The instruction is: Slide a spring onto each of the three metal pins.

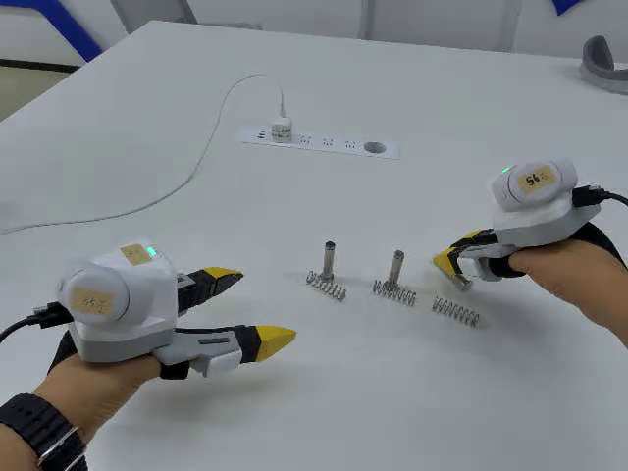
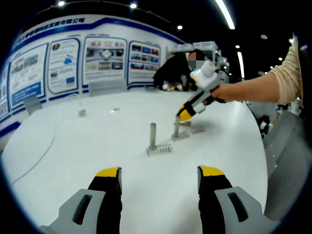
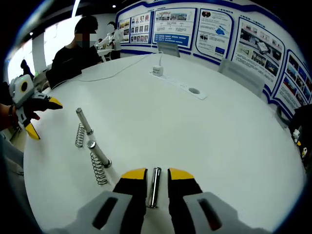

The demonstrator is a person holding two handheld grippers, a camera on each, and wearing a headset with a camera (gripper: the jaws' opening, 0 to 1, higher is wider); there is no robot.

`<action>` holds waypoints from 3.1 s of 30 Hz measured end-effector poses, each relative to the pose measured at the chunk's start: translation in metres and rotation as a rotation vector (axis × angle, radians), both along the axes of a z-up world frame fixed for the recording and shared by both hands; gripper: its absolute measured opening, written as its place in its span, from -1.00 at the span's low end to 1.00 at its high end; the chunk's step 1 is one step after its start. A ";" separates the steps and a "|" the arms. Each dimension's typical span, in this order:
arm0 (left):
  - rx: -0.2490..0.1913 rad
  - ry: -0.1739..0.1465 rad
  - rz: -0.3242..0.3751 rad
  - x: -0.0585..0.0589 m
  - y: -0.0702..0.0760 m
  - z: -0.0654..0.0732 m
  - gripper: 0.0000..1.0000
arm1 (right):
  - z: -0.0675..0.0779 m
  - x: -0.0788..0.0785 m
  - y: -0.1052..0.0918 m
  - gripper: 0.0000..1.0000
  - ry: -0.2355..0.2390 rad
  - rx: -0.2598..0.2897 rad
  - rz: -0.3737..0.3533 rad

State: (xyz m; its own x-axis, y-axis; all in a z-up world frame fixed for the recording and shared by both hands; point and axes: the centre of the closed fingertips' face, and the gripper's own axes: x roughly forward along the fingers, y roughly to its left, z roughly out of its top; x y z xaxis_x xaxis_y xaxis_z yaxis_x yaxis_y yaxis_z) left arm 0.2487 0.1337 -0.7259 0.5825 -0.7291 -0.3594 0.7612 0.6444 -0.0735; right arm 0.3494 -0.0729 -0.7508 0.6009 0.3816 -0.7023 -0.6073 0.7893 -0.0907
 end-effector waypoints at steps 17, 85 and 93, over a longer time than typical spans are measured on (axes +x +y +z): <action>-0.002 0.005 0.000 0.000 -0.002 -0.002 0.27 | -0.013 0.002 0.001 -0.78 0.058 -0.001 -0.020; -0.014 -0.012 -0.016 -0.003 -0.011 0.008 0.25 | 0.033 -0.036 -0.015 -0.82 -0.029 0.108 -0.105; -0.015 -0.011 -0.020 -0.004 -0.012 0.007 0.25 | 0.033 -0.039 -0.017 -0.81 -0.030 0.108 -0.110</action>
State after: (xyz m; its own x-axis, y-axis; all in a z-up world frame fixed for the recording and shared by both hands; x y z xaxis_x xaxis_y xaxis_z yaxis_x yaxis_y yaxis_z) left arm 0.2451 0.1215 -0.7187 0.5717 -0.7457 -0.3421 0.7745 0.6281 -0.0748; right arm 0.3099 -0.0896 -0.7180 0.6634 0.3841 -0.6421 -0.5145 0.8573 -0.0188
